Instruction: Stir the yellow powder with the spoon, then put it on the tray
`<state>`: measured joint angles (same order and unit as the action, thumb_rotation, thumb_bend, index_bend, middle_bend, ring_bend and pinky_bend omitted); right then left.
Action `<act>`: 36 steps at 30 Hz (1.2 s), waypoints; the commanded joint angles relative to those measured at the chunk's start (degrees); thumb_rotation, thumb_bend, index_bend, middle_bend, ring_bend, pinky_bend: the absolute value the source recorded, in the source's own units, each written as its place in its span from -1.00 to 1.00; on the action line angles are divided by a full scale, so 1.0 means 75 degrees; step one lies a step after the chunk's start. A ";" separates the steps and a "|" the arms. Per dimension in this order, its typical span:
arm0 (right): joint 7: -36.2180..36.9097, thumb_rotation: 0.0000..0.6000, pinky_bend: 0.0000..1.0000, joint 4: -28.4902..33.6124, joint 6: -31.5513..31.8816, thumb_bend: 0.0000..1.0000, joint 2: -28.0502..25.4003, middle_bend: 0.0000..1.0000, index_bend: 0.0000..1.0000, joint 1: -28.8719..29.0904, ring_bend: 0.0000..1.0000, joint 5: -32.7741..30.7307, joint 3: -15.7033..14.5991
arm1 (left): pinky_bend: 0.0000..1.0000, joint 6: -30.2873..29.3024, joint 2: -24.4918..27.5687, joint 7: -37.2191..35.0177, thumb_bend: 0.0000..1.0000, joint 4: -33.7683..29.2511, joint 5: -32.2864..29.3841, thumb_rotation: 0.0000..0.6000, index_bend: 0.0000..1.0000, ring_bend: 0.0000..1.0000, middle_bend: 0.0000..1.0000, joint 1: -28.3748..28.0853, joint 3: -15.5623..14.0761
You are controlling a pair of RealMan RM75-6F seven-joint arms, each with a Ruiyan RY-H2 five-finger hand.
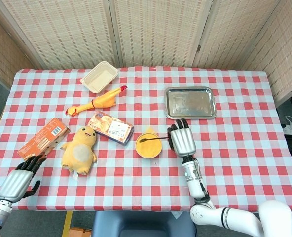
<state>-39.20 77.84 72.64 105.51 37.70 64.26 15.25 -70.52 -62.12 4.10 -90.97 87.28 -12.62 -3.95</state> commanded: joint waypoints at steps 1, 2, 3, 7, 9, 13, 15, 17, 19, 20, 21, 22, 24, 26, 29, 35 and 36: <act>-0.0024 1.00 -0.69 0.0050 0.0020 0.13 -0.0091 -0.14 1.00 -0.0029 -0.66 0.0011 0.0006 | -0.61 0.0024 -0.0005 0.0020 -0.01 -0.0011 0.0000 1.00 -1.00 -1.00 -1.00 -0.0008 -0.0010; -0.0041 1.00 -0.69 0.0014 -0.0019 0.13 -0.0086 -0.14 1.00 -0.0011 -0.66 -0.0028 0.0028 | -0.61 0.0033 -0.0007 0.0028 -0.01 -0.0019 0.0003 1.00 -1.00 -1.00 -1.00 -0.0013 -0.0011; -0.0056 1.00 -0.69 -0.0037 -0.0050 0.12 -0.0068 -0.14 1.00 0.0009 -0.66 -0.0056 0.0043 | -0.61 0.0032 -0.0008 0.0035 -0.01 -0.0022 0.0005 1.00 -1.00 -1.00 -1.00 -0.0012 -0.0014; -0.0059 1.00 -0.69 -0.0343 -0.0264 0.12 0.0116 -0.14 1.00 0.0109 -0.66 -0.0272 0.0117 | -0.61 0.0013 0.0006 -0.0002 -0.02 -0.0022 0.0001 1.00 -1.00 -1.00 -1.00 -0.0005 -0.0007; -0.0094 1.00 -0.69 -0.0485 -0.0349 0.12 0.0198 -0.14 1.00 0.0158 -0.66 -0.0320 0.0102 | -0.61 0.0026 0.0013 -0.0031 -0.01 -0.0010 -0.0004 1.00 -1.00 -1.00 -1.00 -0.0013 -0.0004; -0.0110 1.00 -0.69 -0.0576 -0.0442 0.12 0.0270 -0.14 1.00 0.0174 -0.66 -0.0359 0.0031 | -0.61 0.0072 0.0014 -0.0065 -0.01 0.0017 -0.0023 1.00 -1.00 -1.00 -1.00 -0.0039 0.0006; -0.0112 1.00 -0.69 -0.0478 -0.0520 0.12 0.0226 -0.14 1.00 0.0150 -0.66 -0.0381 -0.0042 | -0.61 0.0065 0.0011 -0.0067 -0.01 0.0018 -0.0014 1.00 -1.00 -1.00 -1.00 -0.0037 0.0003; -0.0102 1.00 -0.69 -0.0269 -0.0581 0.12 0.0135 -0.14 1.00 0.0103 -0.66 -0.0423 -0.0098 | -0.61 0.0047 0.0009 -0.0055 -0.01 0.0009 0.0006 1.00 -1.00 -1.00 -1.00 -0.0030 -0.0005; -0.0118 1.00 -0.69 -0.0100 -0.0574 0.12 0.0046 -0.14 1.00 0.0063 -0.66 -0.0390 -0.0169 | -0.61 0.0031 0.0009 -0.0022 -0.02 -0.0010 0.0008 1.00 -1.00 -1.00 -1.00 -0.0020 -0.0009; -0.0131 1.00 -0.69 0.0015 -0.0567 0.12 -0.0016 -0.14 1.00 0.0035 -0.66 -0.0359 -0.0225 | -0.61 0.0028 0.0008 -0.0001 -0.01 -0.0022 0.0007 1.00 -1.00 -1.00 -1.00 -0.0017 -0.0011; -0.0135 1.00 -0.69 0.0113 -0.0564 0.12 -0.0065 -0.14 1.00 0.0009 -0.66 -0.0348 -0.0262 | -0.61 0.0025 0.0007 0.0013 -0.01 -0.0027 0.0006 1.00 -1.00 -1.00 -1.00 -0.0013 -0.0015; -0.0132 1.00 -0.69 0.0216 -0.0563 0.12 -0.0115 -0.14 1.00 -0.0015 -0.66 -0.0342 -0.0290 | -0.61 0.0021 0.0005 0.0024 -0.01 -0.0030 0.0010 1.00 -1.00 -1.00 -1.00 -0.0007 -0.0021; -0.0141 1.00 -0.69 0.0437 -0.0543 0.12 -0.0232 -0.14 1.00 -0.0067 -0.66 -0.0332 -0.0340 | -0.61 0.0021 -0.0004 0.0043 -0.01 -0.0032 0.0015 1.00 -1.00 -1.00 -1.00 -0.0006 -0.0025; -0.0169 1.00 -0.69 0.0545 -0.0449 0.12 -0.0299 -0.14 1.00 -0.0094 -0.66 -0.0267 -0.0355 | -0.61 0.0013 -0.0007 0.0053 -0.01 -0.0039 0.0023 1.00 -1.00 -1.00 -1.00 -0.0003 -0.0029; -0.0120 1.00 -0.69 0.0548 -0.0308 0.12 -0.0301 -0.14 1.00 -0.0112 -0.66 -0.0186 -0.0308 | -0.61 -0.0016 -0.0005 0.0048 -0.02 -0.0040 0.0050 1.00 -1.00 -1.00 -1.00 0.0007 -0.0035; 0.0477 1.00 -0.69 -0.0021 0.0479 0.11 0.0053 -0.13 1.00 -0.0177 -0.63 0.0763 -0.0381 | -0.61 -0.0034 0.0010 -0.0015 -0.02 -0.0031 0.0057 1.00 -1.00 -1.00 -1.00 0.0011 -0.0031; 0.0597 1.00 -0.69 -0.0117 0.0554 0.11 0.0105 -0.13 1.00 -0.0202 -0.63 0.0880 -0.0420 | -0.61 -0.0027 0.0006 -0.0018 -0.02 -0.0022 0.0051 1.00 -1.00 -1.00 -1.00 0.0009 -0.0028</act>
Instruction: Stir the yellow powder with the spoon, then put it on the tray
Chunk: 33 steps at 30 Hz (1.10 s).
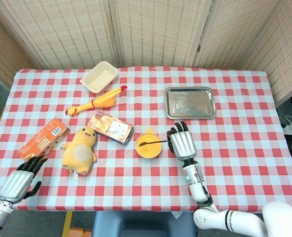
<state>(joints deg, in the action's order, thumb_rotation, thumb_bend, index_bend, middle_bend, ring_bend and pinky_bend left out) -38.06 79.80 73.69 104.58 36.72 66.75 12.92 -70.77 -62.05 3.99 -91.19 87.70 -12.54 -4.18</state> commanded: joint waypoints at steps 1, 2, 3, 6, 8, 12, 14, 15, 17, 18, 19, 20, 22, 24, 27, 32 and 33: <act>0.0505 1.00 -0.69 -0.0464 0.0431 0.11 0.0265 -0.13 1.00 -0.0091 -0.63 0.0610 -0.0150 | -0.61 0.0009 -0.0005 -0.0005 -0.02 0.0014 -0.0011 1.00 -1.00 -1.00 -1.00 -0.0004 0.0006; 0.0495 1.00 -0.69 -0.0568 0.0372 0.11 0.0290 -0.13 1.00 -0.0109 -0.63 0.0609 -0.0205 | -0.61 0.0010 -0.0007 0.0003 -0.02 0.0014 -0.0009 1.00 -1.00 -1.00 -1.00 -0.0004 0.0004; 0.0478 1.00 -0.69 -0.0641 0.0304 0.11 0.0309 -0.13 1.00 -0.0119 -0.63 0.0577 -0.0233 | -0.61 0.0020 -0.0008 0.0005 -0.02 0.0017 -0.0012 1.00 -1.00 -1.00 -1.00 -0.0008 0.0003; 0.0498 1.00 -0.69 -0.0812 0.0141 0.10 0.0383 -0.13 1.00 -0.0151 -0.63 0.0454 -0.0227 | -0.61 0.0030 -0.0011 0.0025 -0.02 0.0013 -0.0012 1.00 -1.00 -1.00 -1.00 -0.0011 0.0000; 0.0598 1.00 -0.69 -0.0897 0.0172 0.10 0.0432 -0.13 1.00 -0.0163 -0.63 0.0483 -0.0168 | -0.61 0.0006 -0.0009 0.0028 -0.01 0.0014 -0.0019 1.00 -1.00 -1.00 -1.00 0.0002 0.0004; 0.0750 1.00 -0.69 -0.1040 0.0158 0.10 0.0461 -0.12 1.00 -0.0127 -0.63 0.0434 0.0071 | -0.60 0.0024 -0.0015 0.0030 -0.01 0.0026 -0.0067 1.00 -1.00 -1.00 -1.00 0.0002 0.0020; 0.0774 1.00 -0.69 -0.1191 0.0082 0.10 0.0470 -0.13 1.00 -0.0052 -0.63 0.0298 0.0302 | -0.60 0.0075 -0.0027 0.0040 -0.01 0.0042 -0.0101 1.00 -1.00 -1.00 -1.00 -0.0014 0.0024; 0.0744 1.00 -0.69 -0.1304 0.0039 0.10 0.0485 -0.13 1.00 -0.0004 -0.63 0.0217 0.0413 | -0.60 0.0107 -0.0036 0.0046 -0.01 0.0050 -0.0121 1.00 -1.00 -1.00 -1.00 -0.0024 0.0024; 0.0681 1.00 -0.69 -0.1694 -0.0052 0.10 0.0560 -0.13 1.00 0.0146 -0.63 0.0025 0.0705 | -0.60 0.0166 -0.0056 0.0082 -0.01 0.0063 -0.0155 1.00 -1.00 -1.00 -1.00 -0.0046 0.0029; 0.0684 1.00 -0.69 -0.1899 -0.0095 0.10 0.0609 -0.12 1.00 0.0219 -0.63 -0.0070 0.0845 | -0.60 0.0181 -0.0064 0.0096 -0.01 0.0069 -0.0169 1.00 -1.00 -1.00 -1.00 -0.0051 0.0032; 0.0704 1.00 -0.69 -0.2210 -0.0165 0.10 0.0682 -0.13 1.00 0.0331 -0.63 -0.0202 0.1038 | -0.60 0.0203 -0.0078 0.0117 -0.01 0.0075 -0.0193 1.00 -1.00 -1.00 -1.00 -0.0060 0.0040; 0.0728 1.00 -0.69 -0.2481 -0.0232 0.10 0.0742 -0.13 1.00 0.0430 -0.63 -0.0305 0.1189 | -0.60 0.0220 -0.0087 0.0128 -0.01 0.0081 -0.0218 1.00 -1.00 -1.00 -1.00 -0.0064 0.0047; 0.0861 1.00 -0.69 -0.3248 -0.0452 0.10 0.0912 -0.13 1.00 0.0711 -0.63 -0.0518 0.1514 | -0.60 0.0270 -0.0108 0.0143 -0.02 0.0104 -0.0288 1.00 -1.00 -1.00 -1.00 -0.0079 0.0068; 0.0971 1.00 -0.69 -0.4108 -0.0690 0.10 0.1135 -0.13 1.00 0.1013 -0.63 -0.0688 0.1750 | -0.60 0.0350 -0.0127 0.0135 -0.02 0.0142 -0.0392 1.00 -1.00 -1.00 -1.00 -0.0104 0.0098; 0.1307 1.00 -0.69 -0.5520 -0.1115 0.10 0.1564 -0.13 1.00 0.1566 -0.63 -0.1017 0.2183 | -0.60 0.0501 -0.0174 0.0168 -0.02 0.0211 -0.0573 1.00 -1.00 -1.00 -1.00 -0.0154 0.0150; 0.1821 1.00 -0.69 -0.7697 -0.2006 0.10 0.2177 -0.13 1.00 0.2391 -0.63 -0.1427 0.2608 | -0.60 0.0732 -0.0271 0.0250 -0.01 0.0342 -0.0852 1.00 -1.00 -1.00 -1.00 -0.0242 0.0233; 0.1901 1.00 -0.68 -0.7998 -0.2153 0.10 0.2265 -0.13 1.00 0.2503 -0.63 -0.1499 0.2671 | -0.60 0.0785 -0.0290 0.0273 -0.01 0.0373 -0.0917 1.00 -1.00 -1.00 -1.00 -0.0261 0.0250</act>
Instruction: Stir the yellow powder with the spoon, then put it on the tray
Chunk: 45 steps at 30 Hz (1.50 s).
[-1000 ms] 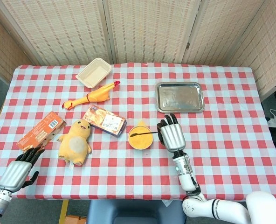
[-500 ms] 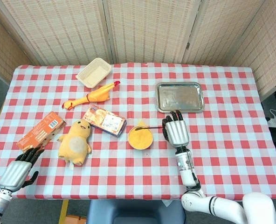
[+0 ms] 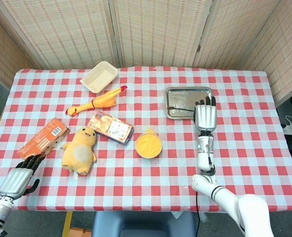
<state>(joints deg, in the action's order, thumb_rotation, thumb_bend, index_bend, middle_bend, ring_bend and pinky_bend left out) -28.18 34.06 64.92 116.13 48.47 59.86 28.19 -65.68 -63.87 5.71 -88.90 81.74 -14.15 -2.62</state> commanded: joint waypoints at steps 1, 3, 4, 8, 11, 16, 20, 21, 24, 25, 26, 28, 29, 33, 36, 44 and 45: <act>0.0673 1.00 -0.68 -0.2255 -0.1165 0.10 0.0823 -0.13 1.00 0.1063 -0.63 -0.0651 0.0694 | -0.60 0.0164 -0.0071 0.0073 -0.01 0.0094 -0.0197 1.00 -1.00 -1.00 -1.00 -0.0066 0.0061; 0.0766 1.00 -0.68 -0.2699 -0.1396 0.10 0.0933 -0.13 1.00 0.1193 -0.63 -0.0695 0.0716 | -0.60 0.0213 -0.0100 0.0108 -0.01 0.0118 -0.0265 1.00 -1.00 -1.00 -1.00 -0.0088 0.0081; 0.0805 1.00 -0.68 -0.2872 -0.1510 0.10 0.0976 -0.13 1.00 0.1236 -0.63 -0.0721 0.0730 | -0.60 0.0221 -0.0113 0.0125 -0.01 0.0129 -0.0287 1.00 -1.00 -1.00 -1.00 -0.0093 0.0087; 0.0880 1.00 -0.68 -0.3310 -0.2083 0.09 0.1067 -0.13 0.83 0.1322 -0.65 -0.0875 0.0824 | -0.60 0.0331 -0.0166 0.0179 -0.01 0.0199 -0.0454 1.00 -1.00 -1.00 -1.00 -0.0136 0.0133; 0.0803 1.00 -0.69 -0.3392 -0.2513 -0.02 0.1009 -0.31 -0.19 0.1311 -0.81 -0.0962 0.0865 | -0.60 0.0356 -0.0185 0.0209 -0.01 0.0210 -0.0503 1.00 -1.00 -1.00 -1.00 -0.0153 0.0147; 0.0737 1.00 -0.71 -0.3271 -0.2939 -0.39 0.0811 -0.63 -1.00 0.1276 -0.98 -0.1197 0.1043 | -0.60 0.0417 -0.0212 0.0230 -0.01 0.0208 -0.0479 1.00 -1.00 -1.00 -1.00 -0.0182 0.0108; 0.0710 1.00 -0.73 -0.3021 -0.2865 -0.59 0.0610 -0.73 -1.00 0.1170 -1.00 -0.1217 0.1033 | -0.60 0.0399 -0.0207 0.0251 -0.01 0.0164 -0.0417 1.00 -1.00 -1.00 -1.00 -0.0191 0.0078; 0.0736 1.00 -0.74 -0.2915 -0.2796 -0.61 0.0548 -0.74 -1.00 0.1121 -1.00 -0.1184 0.1000 | -0.60 0.0358 -0.0195 0.0247 -0.01 0.0148 -0.0394 1.00 -1.00 -1.00 -1.00 -0.0178 0.0075; 0.0963 1.00 -0.75 -0.2159 -0.2308 -0.64 0.0201 -0.81 -1.00 0.0765 -1.00 -0.0911 0.0758 | -0.60 0.0201 -0.0130 0.0198 -0.01 0.0084 -0.0314 1.00 -1.00 -1.00 -1.00 -0.0122 0.0067; 0.1070 1.00 -0.77 -0.1694 -0.2005 -0.64 0.0017 -0.85 -1.00 0.0533 -1.00 -0.0730 0.0602 | -0.60 0.0139 -0.0107 0.0180 -0.01 0.0071 -0.0279 1.00 -1.00 -1.00 -1.00 -0.0103 0.0067; 0.1263 1.00 -0.77 -0.0724 -0.1462 -0.64 -0.0349 -0.88 -1.00 0.0056 -1.00 -0.0370 0.0287 | -0.60 0.0037 -0.0072 0.0150 -0.01 0.0037 -0.0221 1.00 -1.00 -1.00 -1.00 -0.0068 0.0065; 0.1570 1.00 -0.79 0.2216 -0.0196 -0.64 -0.1540 -0.92 -1.00 -0.1289 -1.00 0.0581 -0.0593 | -0.60 -0.0173 -0.0016 0.0088 -0.01 -0.0011 -0.0089 1.00 -1.00 -1.00 -1.00 -0.0003 0.0065; 0.1569 1.00 -0.79 0.3736 0.0329 -0.64 -0.2270 -0.93 -1.00 -0.1932 -1.00 0.1063 -0.1091 | -0.60 -0.0265 0.0000 0.0060 -0.01 -0.0026 -0.0028 1.00 -1.00 -1.00 -1.00 0.0029 0.0061; 0.0817 1.00 -0.83 0.8292 0.1647 -0.64 -0.5042 -0.93 -1.00 -0.3839 -1.00 0.2385 -0.3023 | -0.61 -0.0799 0.0001 -0.0040 -0.02 -0.0023 0.0331 1.00 -1.00 -1.00 -1.00 0.0194 0.0049; 0.0389 1.00 -0.88 0.9592 0.1994 -0.64 -0.6336 -0.94 -1.00 -0.4627 -1.00 0.2909 -0.4174 | -0.68 -0.1259 0.0016 -0.0061 -0.02 -0.0049 0.0672 1.00 -1.00 -1.00 -1.00 0.0342 0.0008; 0.1305 1.00 -0.98 0.9199 0.3365 -0.64 -0.6942 -1.00 -1.00 -0.5812 -1.00 0.3907 -0.4883 | -0.78 -0.2508 -0.0289 0.0247 -0.01 0.0127 0.1511 1.00 -1.00 -1.00 -1.00 0.0715 0.0002; 0.1501 1.00 -0.98 0.9235 0.3385 -0.64 -0.6999 -1.00 -1.00 -0.5822 -1.00 0.3843 -0.4805 | -0.78 -0.2571 -0.0314 0.0286 -0.01 0.0154 0.1554 1.00 -1.00 -1.00 -1.00 0.0744 -0.0006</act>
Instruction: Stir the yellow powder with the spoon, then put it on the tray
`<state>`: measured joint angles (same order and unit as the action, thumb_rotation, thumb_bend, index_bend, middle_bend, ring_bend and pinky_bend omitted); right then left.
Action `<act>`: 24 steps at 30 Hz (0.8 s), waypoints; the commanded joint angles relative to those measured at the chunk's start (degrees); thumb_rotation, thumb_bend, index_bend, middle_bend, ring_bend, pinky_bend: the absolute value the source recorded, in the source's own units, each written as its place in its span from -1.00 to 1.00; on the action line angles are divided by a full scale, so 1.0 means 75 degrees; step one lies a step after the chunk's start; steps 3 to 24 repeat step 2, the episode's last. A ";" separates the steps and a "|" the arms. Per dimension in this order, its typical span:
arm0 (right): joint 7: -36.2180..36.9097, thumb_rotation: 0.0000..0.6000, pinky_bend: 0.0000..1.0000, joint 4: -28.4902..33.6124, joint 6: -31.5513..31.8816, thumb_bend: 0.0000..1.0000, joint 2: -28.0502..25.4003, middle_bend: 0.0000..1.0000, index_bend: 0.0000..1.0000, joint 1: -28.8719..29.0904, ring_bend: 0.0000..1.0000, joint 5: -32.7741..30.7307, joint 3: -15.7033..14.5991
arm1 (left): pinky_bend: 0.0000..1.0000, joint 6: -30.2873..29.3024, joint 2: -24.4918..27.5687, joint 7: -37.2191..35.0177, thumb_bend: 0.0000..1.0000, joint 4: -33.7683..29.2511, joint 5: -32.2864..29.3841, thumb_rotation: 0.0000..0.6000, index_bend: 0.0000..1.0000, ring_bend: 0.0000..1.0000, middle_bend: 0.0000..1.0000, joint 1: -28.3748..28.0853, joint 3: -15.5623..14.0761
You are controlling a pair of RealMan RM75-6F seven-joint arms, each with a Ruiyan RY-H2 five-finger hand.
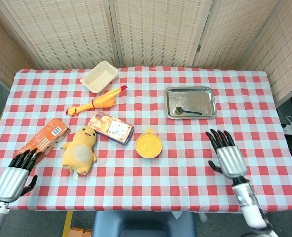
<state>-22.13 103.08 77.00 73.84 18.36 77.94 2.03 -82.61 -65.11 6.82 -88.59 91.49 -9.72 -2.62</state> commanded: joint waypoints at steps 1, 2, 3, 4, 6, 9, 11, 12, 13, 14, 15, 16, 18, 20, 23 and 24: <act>0.0794 1.00 -0.98 0.0032 0.1780 -0.64 -0.1407 -1.00 -1.00 -0.1821 -1.00 0.1410 -0.1274 | -0.78 -0.0344 -0.0156 0.0167 -0.01 0.0103 0.0271 1.00 -1.00 -1.00 -1.00 0.0173 -0.0009; 0.0838 1.00 -0.98 0.0008 0.1793 -0.64 -0.1440 -1.00 -1.00 -0.1839 -1.00 0.1429 -0.1234 | -0.78 -0.0348 -0.0152 0.0205 -0.01 0.0078 0.0263 1.00 -1.00 -1.00 -1.00 0.0190 -0.0010; 0.0838 1.00 -0.98 0.0008 0.1793 -0.64 -0.1440 -1.00 -1.00 -0.1839 -1.00 0.1429 -0.1234 | -0.78 -0.0348 -0.0152 0.0205 -0.01 0.0078 0.0263 1.00 -1.00 -1.00 -1.00 0.0190 -0.0010; 0.0838 1.00 -0.98 0.0008 0.1793 -0.64 -0.1440 -1.00 -1.00 -0.1839 -1.00 0.1429 -0.1234 | -0.78 -0.0348 -0.0152 0.0205 -0.01 0.0078 0.0263 1.00 -1.00 -1.00 -1.00 0.0190 -0.0010; 0.0838 1.00 -0.98 0.0008 0.1793 -0.64 -0.1440 -1.00 -1.00 -0.1839 -1.00 0.1429 -0.1234 | -0.78 -0.0348 -0.0152 0.0205 -0.01 0.0078 0.0263 1.00 -1.00 -1.00 -1.00 0.0190 -0.0010; 0.0838 1.00 -0.98 0.0008 0.1793 -0.64 -0.1440 -1.00 -1.00 -0.1839 -1.00 0.1429 -0.1234 | -0.78 -0.0348 -0.0152 0.0205 -0.01 0.0078 0.0263 1.00 -1.00 -1.00 -1.00 0.0190 -0.0010; 0.0838 1.00 -0.98 0.0008 0.1793 -0.64 -0.1440 -1.00 -1.00 -0.1839 -1.00 0.1429 -0.1234 | -0.78 -0.0348 -0.0152 0.0205 -0.01 0.0078 0.0263 1.00 -1.00 -1.00 -1.00 0.0190 -0.0010; 0.0838 1.00 -0.98 0.0008 0.1793 -0.64 -0.1440 -1.00 -1.00 -0.1839 -1.00 0.1429 -0.1234 | -0.78 -0.0348 -0.0152 0.0205 -0.01 0.0078 0.0263 1.00 -1.00 -1.00 -1.00 0.0190 -0.0010; 0.0838 1.00 -0.98 0.0008 0.1793 -0.64 -0.1440 -1.00 -1.00 -0.1839 -1.00 0.1429 -0.1234 | -0.78 -0.0348 -0.0152 0.0205 -0.01 0.0078 0.0263 1.00 -1.00 -1.00 -1.00 0.0190 -0.0010; 0.0838 1.00 -0.98 0.0008 0.1793 -0.64 -0.1440 -1.00 -1.00 -0.1839 -1.00 0.1429 -0.1234 | -0.78 -0.0348 -0.0152 0.0205 -0.01 0.0078 0.0263 1.00 -1.00 -1.00 -1.00 0.0190 -0.0010; 0.0838 1.00 -0.98 0.0008 0.1793 -0.64 -0.1440 -1.00 -1.00 -0.1839 -1.00 0.1429 -0.1234 | -0.78 -0.0348 -0.0152 0.0205 -0.01 0.0078 0.0263 1.00 -1.00 -1.00 -1.00 0.0190 -0.0010; 0.0838 1.00 -0.98 0.0008 0.1793 -0.64 -0.1440 -1.00 -1.00 -0.1839 -1.00 0.1429 -0.1234 | -0.78 -0.0348 -0.0152 0.0205 -0.01 0.0078 0.0263 1.00 -1.00 -1.00 -1.00 0.0190 -0.0010; 0.0838 1.00 -0.98 0.0008 0.1793 -0.64 -0.1440 -1.00 -1.00 -0.1839 -1.00 0.1429 -0.1234 | -0.78 -0.0348 -0.0152 0.0205 -0.01 0.0078 0.0263 1.00 -1.00 -1.00 -1.00 0.0190 -0.0010; 0.0838 1.00 -0.98 0.0008 0.1793 -0.64 -0.1440 -1.00 -1.00 -0.1839 -1.00 0.1429 -0.1234 | -0.78 -0.0348 -0.0152 0.0205 -0.01 0.0078 0.0263 1.00 -1.00 -1.00 -1.00 0.0190 -0.0010; 0.0838 1.00 -0.98 0.0008 0.1793 -0.64 -0.1440 -1.00 -1.00 -0.1839 -1.00 0.1429 -0.1234 | -0.78 -0.0348 -0.0152 0.0205 -0.01 0.0078 0.0263 1.00 -1.00 -1.00 -1.00 0.0190 -0.0010; 0.0838 1.00 -0.98 0.0008 0.1793 -0.64 -0.1440 -1.00 -1.00 -0.1839 -1.00 0.1429 -0.1234 | -0.78 -0.0348 -0.0152 0.0205 -0.01 0.0078 0.0263 1.00 -1.00 -1.00 -1.00 0.0190 -0.0010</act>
